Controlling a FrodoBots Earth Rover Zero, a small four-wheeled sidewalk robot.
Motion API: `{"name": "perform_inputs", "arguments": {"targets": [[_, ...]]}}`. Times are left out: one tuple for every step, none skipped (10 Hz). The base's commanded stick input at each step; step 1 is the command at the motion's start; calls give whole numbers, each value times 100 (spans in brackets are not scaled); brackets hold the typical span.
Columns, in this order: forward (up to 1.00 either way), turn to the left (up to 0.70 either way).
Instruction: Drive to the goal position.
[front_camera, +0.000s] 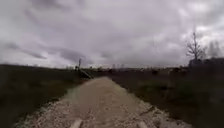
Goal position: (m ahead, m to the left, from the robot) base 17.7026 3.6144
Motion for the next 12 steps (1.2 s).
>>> {"name": "perform_inputs", "arguments": {"targets": [[70, 0], [70, 0], [70, 0], [70, 0], [70, 0], [70, 0], [70, 0], [70, 0], [70, 0], [70, 0], [70, 0], [70, 0]]}}
